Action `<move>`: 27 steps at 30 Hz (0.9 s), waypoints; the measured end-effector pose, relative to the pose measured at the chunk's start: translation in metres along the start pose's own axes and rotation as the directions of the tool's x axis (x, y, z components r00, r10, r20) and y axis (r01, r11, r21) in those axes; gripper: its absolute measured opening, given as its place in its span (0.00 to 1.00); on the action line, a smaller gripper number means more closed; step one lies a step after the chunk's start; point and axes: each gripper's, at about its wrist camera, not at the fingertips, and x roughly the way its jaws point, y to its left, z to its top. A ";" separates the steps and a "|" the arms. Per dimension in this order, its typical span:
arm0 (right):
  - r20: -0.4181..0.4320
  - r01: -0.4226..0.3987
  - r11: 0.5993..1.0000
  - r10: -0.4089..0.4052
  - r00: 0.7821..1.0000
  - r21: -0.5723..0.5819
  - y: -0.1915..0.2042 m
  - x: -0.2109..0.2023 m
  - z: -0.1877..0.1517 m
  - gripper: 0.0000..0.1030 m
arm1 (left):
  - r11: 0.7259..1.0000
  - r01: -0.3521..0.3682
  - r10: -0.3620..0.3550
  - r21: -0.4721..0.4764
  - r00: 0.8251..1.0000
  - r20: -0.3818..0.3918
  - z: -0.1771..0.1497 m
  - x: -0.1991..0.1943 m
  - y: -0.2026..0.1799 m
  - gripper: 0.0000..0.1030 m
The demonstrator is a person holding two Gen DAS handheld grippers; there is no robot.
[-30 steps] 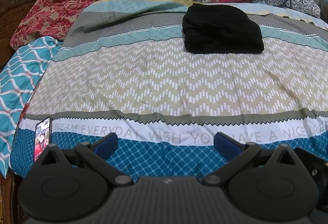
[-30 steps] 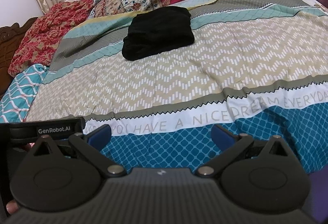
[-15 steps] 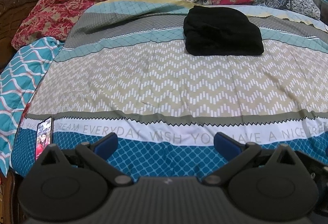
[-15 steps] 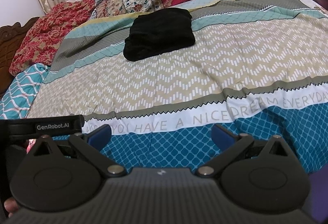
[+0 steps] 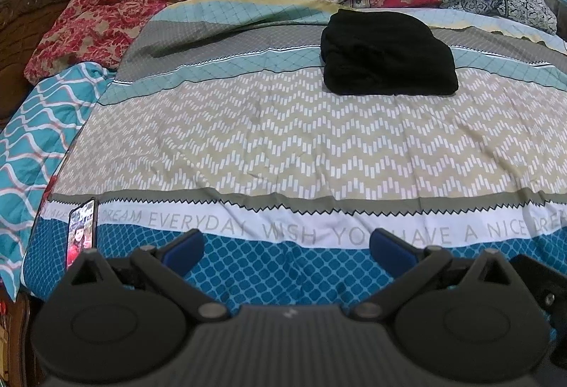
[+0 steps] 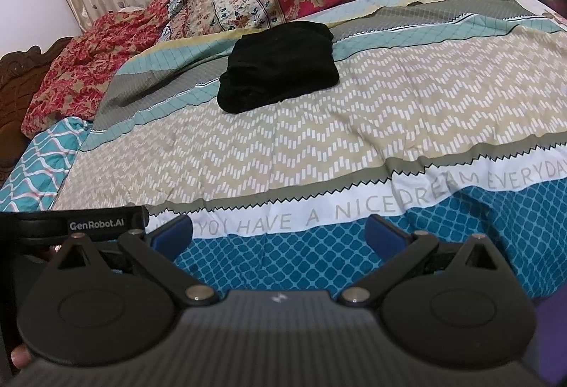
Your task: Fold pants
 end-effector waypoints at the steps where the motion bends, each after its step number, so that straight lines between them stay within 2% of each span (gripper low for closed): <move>1: -0.001 0.001 1.000 -0.001 1.000 0.002 0.000 0.000 0.000 1.00 | 1.000 0.001 -0.001 0.001 1.000 0.000 0.000 0.000 0.000 1.00; 20: -0.006 0.006 1.000 -0.006 1.000 -0.002 0.001 0.003 -0.001 1.00 | 1.000 0.004 -0.004 -0.004 1.000 -0.005 -0.002 0.005 0.004 1.00; 27: -0.006 0.004 1.000 -0.004 1.000 0.005 -0.001 0.003 -0.001 1.00 | 1.000 -0.027 0.026 0.006 0.999 0.029 -0.002 0.001 0.001 1.00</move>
